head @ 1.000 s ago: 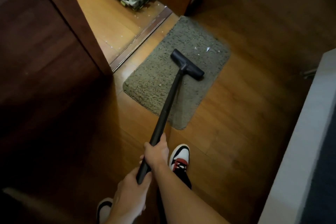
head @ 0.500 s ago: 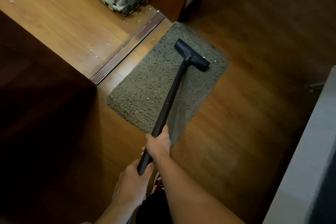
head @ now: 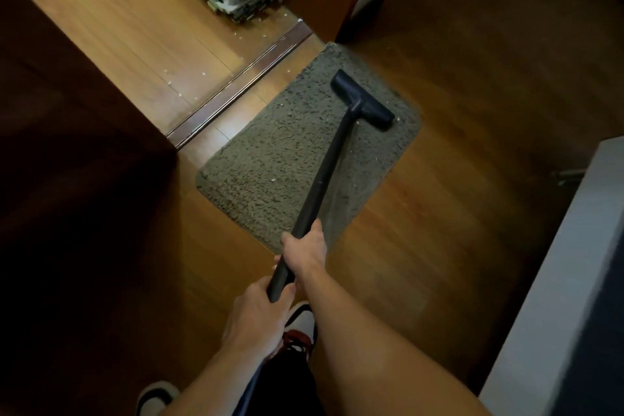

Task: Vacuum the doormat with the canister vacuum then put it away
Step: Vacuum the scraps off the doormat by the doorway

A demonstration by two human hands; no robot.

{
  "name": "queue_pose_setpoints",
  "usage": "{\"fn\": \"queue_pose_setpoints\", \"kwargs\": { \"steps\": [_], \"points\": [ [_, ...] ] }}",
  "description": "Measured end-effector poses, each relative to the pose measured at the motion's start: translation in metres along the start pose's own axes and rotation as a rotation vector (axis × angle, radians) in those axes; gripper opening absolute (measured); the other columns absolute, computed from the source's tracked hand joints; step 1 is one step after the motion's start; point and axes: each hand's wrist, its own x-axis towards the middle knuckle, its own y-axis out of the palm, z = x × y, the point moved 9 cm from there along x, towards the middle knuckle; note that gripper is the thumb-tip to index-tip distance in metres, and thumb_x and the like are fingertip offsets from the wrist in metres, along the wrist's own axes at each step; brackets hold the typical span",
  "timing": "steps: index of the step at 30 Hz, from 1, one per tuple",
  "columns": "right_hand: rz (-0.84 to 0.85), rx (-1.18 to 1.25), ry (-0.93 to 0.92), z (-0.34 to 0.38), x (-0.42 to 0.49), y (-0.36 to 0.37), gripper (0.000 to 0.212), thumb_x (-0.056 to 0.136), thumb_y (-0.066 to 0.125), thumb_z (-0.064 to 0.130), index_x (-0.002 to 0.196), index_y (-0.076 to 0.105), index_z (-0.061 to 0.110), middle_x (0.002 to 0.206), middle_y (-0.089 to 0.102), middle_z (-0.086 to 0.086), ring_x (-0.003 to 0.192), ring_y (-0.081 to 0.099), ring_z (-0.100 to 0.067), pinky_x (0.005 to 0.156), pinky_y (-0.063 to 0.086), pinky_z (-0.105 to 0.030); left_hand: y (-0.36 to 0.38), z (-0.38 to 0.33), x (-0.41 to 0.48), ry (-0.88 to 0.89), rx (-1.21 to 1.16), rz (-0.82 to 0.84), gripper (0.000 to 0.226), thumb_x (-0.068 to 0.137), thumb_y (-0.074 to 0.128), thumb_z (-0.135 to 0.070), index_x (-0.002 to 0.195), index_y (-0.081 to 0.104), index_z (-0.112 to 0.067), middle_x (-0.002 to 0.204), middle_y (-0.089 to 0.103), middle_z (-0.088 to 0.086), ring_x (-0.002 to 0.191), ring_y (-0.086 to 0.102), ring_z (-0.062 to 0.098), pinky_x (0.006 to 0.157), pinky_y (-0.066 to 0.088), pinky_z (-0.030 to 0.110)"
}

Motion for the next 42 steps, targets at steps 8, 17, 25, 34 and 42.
{"fn": "queue_pose_setpoints", "kwargs": {
  "steps": [8, 17, 25, 34, 42],
  "points": [
    [0.026, 0.151, 0.056, -0.042, -0.068, 0.068, 0.053, 0.095, 0.058, 0.011, 0.139, 0.032, 0.025, 0.097, 0.063, -0.013, 0.045, 0.064, -0.016, 0.050, 0.061, -0.036, -0.057, 0.061, -0.051, -0.004, 0.151, -0.046, 0.022, 0.098, 0.050, -0.047, 0.093, 0.061, -0.028, 0.068, 0.067, 0.001, 0.048, 0.064, 0.013, 0.048, 0.052, 0.026],
    [0.033, 0.213, 0.114, -0.084, -0.123, 0.115, 0.068, 0.096, 0.059, 0.011, 0.151, 0.022, 0.027, 0.095, 0.065, -0.013, 0.046, 0.064, -0.015, 0.050, 0.060, -0.035, -0.092, 0.112, -0.094, -0.022, 0.192, -0.055, 0.020, 0.098, 0.049, -0.048, 0.113, 0.058, -0.039, 0.081, 0.069, -0.006, 0.065, 0.068, 0.007, 0.055, 0.044, 0.019],
    [0.034, 0.197, 0.077, -0.073, -0.110, 0.085, 0.051, 0.096, 0.057, 0.009, 0.139, 0.033, 0.021, 0.088, 0.061, -0.009, 0.043, 0.060, -0.014, 0.044, 0.053, -0.027, -0.066, 0.097, -0.084, -0.006, 0.210, -0.043, 0.016, 0.098, 0.050, -0.048, 0.099, 0.059, -0.035, 0.068, 0.064, -0.005, 0.050, 0.060, 0.009, 0.051, 0.046, 0.024],
    [0.012, 0.166, 0.042, -0.036, -0.052, 0.030, 0.058, 0.096, 0.058, 0.011, 0.144, 0.030, 0.027, 0.096, 0.065, -0.012, 0.048, 0.065, -0.015, 0.054, 0.062, -0.038, -0.026, 0.032, -0.045, -0.006, 0.176, -0.015, 0.018, 0.097, 0.052, -0.047, 0.092, 0.059, -0.031, 0.063, 0.067, 0.003, 0.045, 0.064, 0.017, 0.045, 0.052, 0.027],
    [-0.011, 0.087, 0.002, 0.001, -0.003, -0.023, 0.038, 0.097, 0.059, 0.015, 0.126, 0.036, 0.023, 0.099, 0.063, -0.007, 0.048, 0.065, -0.014, 0.051, 0.059, -0.030, 0.007, -0.024, -0.012, 0.003, 0.102, 0.024, 0.025, 0.094, 0.056, -0.050, 0.089, 0.061, -0.026, 0.066, 0.066, 0.004, 0.051, 0.062, 0.022, 0.056, 0.057, 0.042]
  ]
}}
